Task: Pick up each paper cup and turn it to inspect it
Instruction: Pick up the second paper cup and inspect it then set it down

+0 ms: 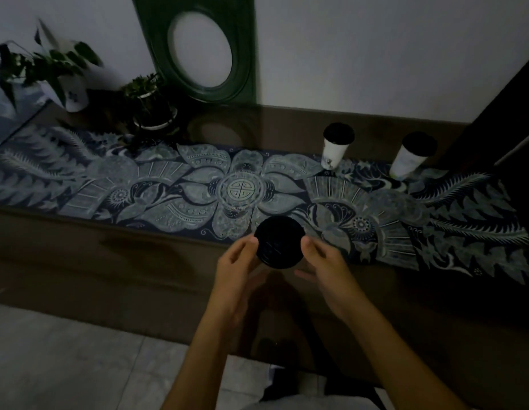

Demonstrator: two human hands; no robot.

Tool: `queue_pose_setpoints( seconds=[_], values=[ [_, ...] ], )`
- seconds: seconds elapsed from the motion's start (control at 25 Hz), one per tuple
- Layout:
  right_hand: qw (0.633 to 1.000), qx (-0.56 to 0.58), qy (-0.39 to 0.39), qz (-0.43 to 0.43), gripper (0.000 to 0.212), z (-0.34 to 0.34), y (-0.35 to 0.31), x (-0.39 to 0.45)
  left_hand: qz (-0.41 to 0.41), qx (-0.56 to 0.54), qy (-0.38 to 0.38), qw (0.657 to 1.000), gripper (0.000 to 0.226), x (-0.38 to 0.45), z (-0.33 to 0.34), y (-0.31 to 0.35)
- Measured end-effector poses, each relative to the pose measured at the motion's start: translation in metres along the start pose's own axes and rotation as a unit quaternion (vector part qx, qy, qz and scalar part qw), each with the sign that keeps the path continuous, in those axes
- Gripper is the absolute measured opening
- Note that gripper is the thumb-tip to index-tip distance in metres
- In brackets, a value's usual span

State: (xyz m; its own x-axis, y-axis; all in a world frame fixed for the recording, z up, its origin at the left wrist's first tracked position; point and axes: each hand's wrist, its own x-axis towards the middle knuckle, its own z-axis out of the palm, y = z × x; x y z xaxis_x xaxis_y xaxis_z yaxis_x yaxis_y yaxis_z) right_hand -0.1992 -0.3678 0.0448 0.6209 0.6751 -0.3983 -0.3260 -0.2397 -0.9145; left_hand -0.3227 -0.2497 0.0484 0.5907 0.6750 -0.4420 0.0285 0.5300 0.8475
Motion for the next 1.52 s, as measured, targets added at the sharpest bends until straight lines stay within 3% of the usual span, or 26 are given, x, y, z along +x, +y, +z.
queue_pose_setpoints(
  seconds=[0.08,0.2,0.28,0.8,0.96,1.04,1.16,1.36,1.44,1.52],
  values=[
    [0.998,0.014,-0.001,0.058,0.063,0.005,0.021,0.006,-0.037,0.003,0.029,0.999,0.028,0.005,-0.009,-0.019],
    [0.994,0.004,0.000,0.106,0.025,0.009,0.047,0.014,-0.081,0.026,0.055,0.995,0.018,0.011,-0.020,-0.041],
    [0.993,0.001,0.005,0.121,0.012,0.010,0.059,0.017,-0.096,0.037,0.062,0.993,0.016,0.016,-0.025,-0.052],
    [0.994,-0.017,0.025,0.109,0.023,0.008,0.073,0.024,-0.034,0.106,0.055,0.992,0.012,0.035,-0.039,-0.069],
    [0.995,-0.028,0.023,0.088,0.013,0.008,0.071,0.023,-0.035,0.114,0.056,0.991,0.015,0.038,-0.041,-0.068],
    [0.995,-0.077,0.028,0.056,0.021,0.006,0.072,0.022,0.009,0.164,0.053,0.985,0.018,0.035,-0.040,-0.064],
    [0.968,-0.240,0.065,-0.036,0.056,-0.003,0.065,0.022,0.138,0.338,0.054,0.930,0.037,0.033,-0.036,-0.054],
    [0.871,-0.434,0.132,-0.187,0.074,-0.036,0.033,0.043,0.328,0.550,0.052,0.767,0.070,0.054,-0.004,-0.017],
    [0.858,-0.445,0.158,-0.203,0.079,-0.056,0.017,0.060,0.363,0.575,0.044,0.732,0.075,0.074,0.019,-0.001],
    [0.864,-0.429,0.178,-0.194,0.083,-0.079,0.001,0.079,0.374,0.583,0.033,0.720,0.076,0.098,0.045,0.010]
  ],
)
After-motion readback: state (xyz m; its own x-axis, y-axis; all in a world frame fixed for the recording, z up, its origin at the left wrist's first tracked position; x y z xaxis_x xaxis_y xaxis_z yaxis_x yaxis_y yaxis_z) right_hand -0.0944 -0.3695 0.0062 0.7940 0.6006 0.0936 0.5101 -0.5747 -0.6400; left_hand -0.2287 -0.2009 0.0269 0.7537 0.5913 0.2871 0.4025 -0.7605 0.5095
